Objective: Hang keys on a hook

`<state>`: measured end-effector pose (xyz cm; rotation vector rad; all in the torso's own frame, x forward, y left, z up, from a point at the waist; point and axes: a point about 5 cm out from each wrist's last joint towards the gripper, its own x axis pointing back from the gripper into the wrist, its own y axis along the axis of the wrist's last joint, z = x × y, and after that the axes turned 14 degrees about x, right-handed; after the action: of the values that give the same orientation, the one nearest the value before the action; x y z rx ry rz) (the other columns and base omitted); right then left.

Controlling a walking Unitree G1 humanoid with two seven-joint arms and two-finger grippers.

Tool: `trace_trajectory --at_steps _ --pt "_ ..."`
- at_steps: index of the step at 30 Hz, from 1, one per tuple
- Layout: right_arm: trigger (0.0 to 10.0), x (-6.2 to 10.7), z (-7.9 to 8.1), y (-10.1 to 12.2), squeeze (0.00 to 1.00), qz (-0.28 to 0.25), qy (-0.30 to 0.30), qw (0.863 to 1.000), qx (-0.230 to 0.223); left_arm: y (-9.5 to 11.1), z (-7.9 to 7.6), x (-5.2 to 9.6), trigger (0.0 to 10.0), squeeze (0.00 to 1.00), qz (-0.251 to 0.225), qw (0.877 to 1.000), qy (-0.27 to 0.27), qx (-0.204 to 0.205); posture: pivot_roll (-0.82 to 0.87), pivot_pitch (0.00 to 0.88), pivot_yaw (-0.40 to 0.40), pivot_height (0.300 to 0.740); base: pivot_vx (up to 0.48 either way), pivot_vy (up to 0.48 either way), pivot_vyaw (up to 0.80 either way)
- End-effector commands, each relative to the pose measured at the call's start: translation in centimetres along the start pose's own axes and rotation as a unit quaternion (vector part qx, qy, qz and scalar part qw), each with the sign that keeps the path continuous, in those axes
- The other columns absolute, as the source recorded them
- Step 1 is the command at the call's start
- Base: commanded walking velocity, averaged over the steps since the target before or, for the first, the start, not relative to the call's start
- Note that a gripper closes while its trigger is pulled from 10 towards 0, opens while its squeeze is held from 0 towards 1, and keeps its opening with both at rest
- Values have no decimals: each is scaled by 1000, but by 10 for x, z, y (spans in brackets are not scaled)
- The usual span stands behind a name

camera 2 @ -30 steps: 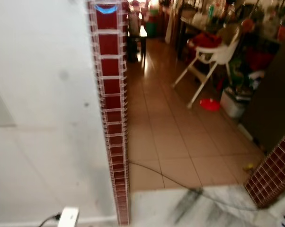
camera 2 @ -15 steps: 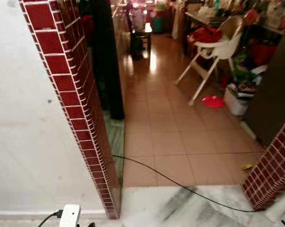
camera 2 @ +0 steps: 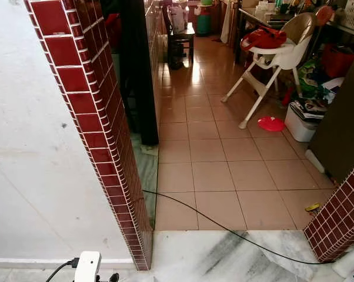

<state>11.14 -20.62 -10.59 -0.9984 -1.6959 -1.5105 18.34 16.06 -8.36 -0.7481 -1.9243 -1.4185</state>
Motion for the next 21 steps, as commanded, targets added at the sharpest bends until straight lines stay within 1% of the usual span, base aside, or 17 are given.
trace_trajectory --at_steps 1,3,4,8,21 --pt "10000 0 0 -1 0 2 0 1000 0 1 2 0 10000 0 0 1000 3 0 -59 0 35 740 0 480 0" --pt "10000 0 0 -2 0 3 0 1000 0 1 2 0 10000 0 2 1000 4 5 -59 0 35 740 0 480 0" --pt "10000 0 -1 -2 0 3 0 1000 0 1 2 0 10000 0 0 1000 4 0 -59 0 34 740 0 480 0" --pt "10000 1 -2 -2 0 4 -1 1000 0 2 3 0 10000 0 -2 1000 7 -8 -58 0 33 740 0 0 0" --pt "10000 0 -2 -3 0 9 -2 1000 -3 -1 3 1 10000 0 2 1000 10 -2 -57 0 27 740 0 0 0"
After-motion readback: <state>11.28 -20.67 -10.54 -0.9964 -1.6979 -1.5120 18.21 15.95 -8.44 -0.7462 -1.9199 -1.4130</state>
